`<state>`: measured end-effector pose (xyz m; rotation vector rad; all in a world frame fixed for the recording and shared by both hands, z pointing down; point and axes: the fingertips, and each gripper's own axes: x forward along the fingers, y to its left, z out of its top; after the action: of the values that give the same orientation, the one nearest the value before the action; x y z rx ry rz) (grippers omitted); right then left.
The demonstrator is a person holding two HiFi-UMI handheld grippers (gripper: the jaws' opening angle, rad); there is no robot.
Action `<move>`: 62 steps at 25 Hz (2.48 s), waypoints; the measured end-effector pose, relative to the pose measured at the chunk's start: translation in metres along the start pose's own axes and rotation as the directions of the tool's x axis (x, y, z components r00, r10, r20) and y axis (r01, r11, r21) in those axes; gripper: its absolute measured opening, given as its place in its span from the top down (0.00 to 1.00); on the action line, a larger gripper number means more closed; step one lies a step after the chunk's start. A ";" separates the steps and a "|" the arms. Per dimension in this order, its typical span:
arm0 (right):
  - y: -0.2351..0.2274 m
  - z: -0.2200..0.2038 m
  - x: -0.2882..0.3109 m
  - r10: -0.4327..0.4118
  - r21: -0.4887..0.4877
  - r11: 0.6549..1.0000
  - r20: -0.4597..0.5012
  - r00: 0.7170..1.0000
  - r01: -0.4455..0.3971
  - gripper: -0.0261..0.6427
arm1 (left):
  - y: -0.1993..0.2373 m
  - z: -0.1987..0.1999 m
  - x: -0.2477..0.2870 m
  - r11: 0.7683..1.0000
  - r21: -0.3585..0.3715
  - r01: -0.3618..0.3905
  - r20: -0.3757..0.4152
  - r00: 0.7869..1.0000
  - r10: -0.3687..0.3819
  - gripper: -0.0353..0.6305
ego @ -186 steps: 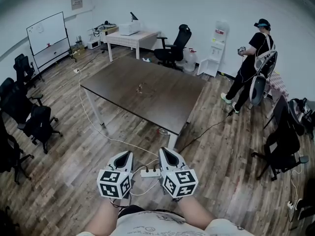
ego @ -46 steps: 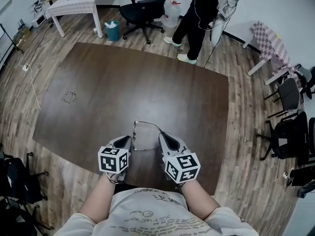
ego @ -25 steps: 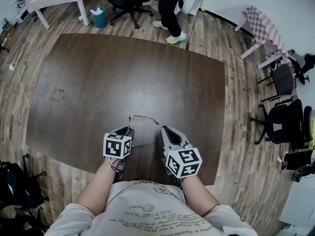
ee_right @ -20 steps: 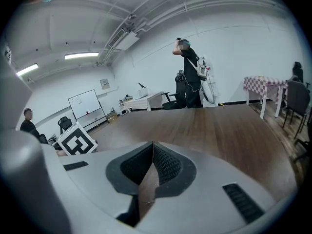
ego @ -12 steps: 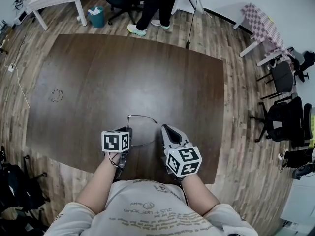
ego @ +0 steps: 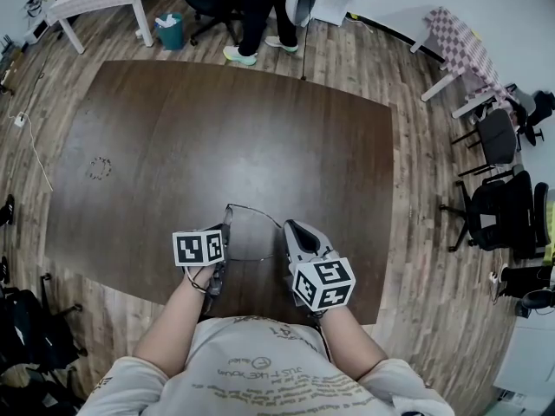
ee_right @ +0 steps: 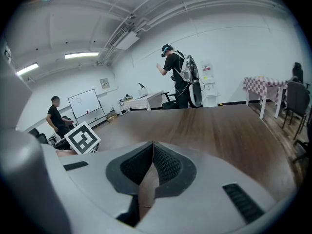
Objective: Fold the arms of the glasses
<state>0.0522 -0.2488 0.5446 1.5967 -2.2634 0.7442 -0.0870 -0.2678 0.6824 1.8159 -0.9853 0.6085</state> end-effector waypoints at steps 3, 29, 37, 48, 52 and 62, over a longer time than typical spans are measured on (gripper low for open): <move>0.000 0.000 -0.001 0.004 0.001 1.000 0.002 1.000 -0.004 0.94 | -0.004 0.000 -0.003 1.000 0.014 0.008 0.009 1.000 -0.008 0.90; 0.019 -0.008 -0.021 0.293 -0.196 0.929 -0.130 0.947 -0.315 0.88 | -0.068 0.031 -0.073 0.899 0.438 -0.012 0.255 0.961 -0.111 0.90; 0.012 -0.022 -0.030 0.311 -0.195 0.921 -0.155 0.938 -0.337 0.89 | -0.079 0.025 -0.082 0.886 0.462 -0.034 0.284 0.952 -0.111 0.90; 0.022 -0.037 -0.040 0.371 -0.193 0.894 -0.190 0.909 -0.405 0.91 | -0.088 0.013 -0.093 0.884 0.462 -0.067 0.316 0.944 -0.093 0.90; 0.030 -0.044 -0.043 0.410 -0.196 0.869 -0.225 0.884 -0.453 0.92 | -0.090 0.011 -0.097 0.888 0.452 -0.086 0.337 0.938 -0.081 0.90; 0.061 -0.060 -0.052 0.531 -0.103 0.813 -0.273 0.802 -0.573 0.92 | -0.092 0.000 -0.112 0.904 0.415 -0.103 0.370 0.927 -0.065 0.90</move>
<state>0.0096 -0.1588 0.5530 0.7019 -2.5429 0.7737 -0.0721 -0.2064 0.5515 2.3820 -1.1917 0.5245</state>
